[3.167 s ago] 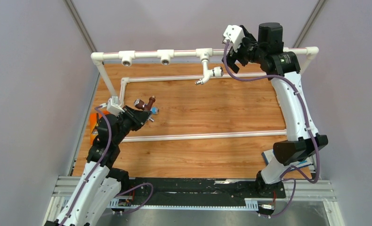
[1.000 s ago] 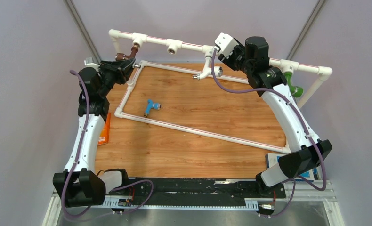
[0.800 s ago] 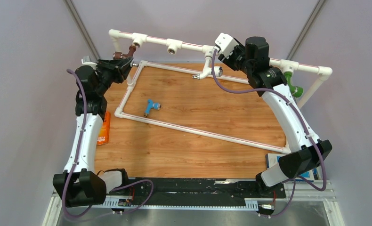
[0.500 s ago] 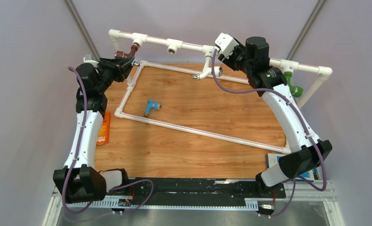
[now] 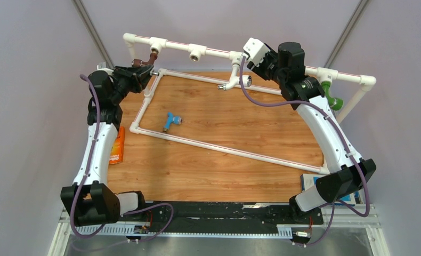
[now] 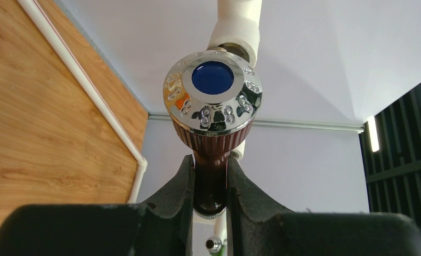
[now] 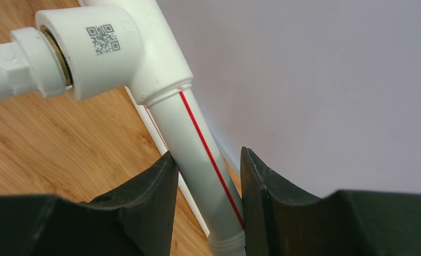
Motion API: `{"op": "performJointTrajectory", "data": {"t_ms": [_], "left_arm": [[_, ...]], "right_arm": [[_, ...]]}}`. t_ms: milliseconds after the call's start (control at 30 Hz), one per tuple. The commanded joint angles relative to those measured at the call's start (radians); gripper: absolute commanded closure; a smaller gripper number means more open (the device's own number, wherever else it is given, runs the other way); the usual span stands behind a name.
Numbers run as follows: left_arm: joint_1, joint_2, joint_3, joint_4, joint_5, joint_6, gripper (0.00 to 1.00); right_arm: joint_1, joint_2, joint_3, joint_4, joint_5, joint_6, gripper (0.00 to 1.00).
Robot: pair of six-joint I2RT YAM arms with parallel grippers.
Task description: Install the water faucets
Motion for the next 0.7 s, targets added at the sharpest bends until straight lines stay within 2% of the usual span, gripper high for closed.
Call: {"op": "performJointTrajectory", "data": {"t_ms": [0, 667], "left_arm": [[0.006, 0.004, 0.015, 0.074, 0.029, -0.025, 1.00], [0.006, -0.012, 0.086, 0.029, 0.020, 0.014, 1.00]], "right_arm": [[0.006, -0.024, -0.027, -0.082, -0.010, 0.148, 1.00], [0.009, -0.029, -0.027, -0.080, -0.017, 0.144, 1.00]]}}
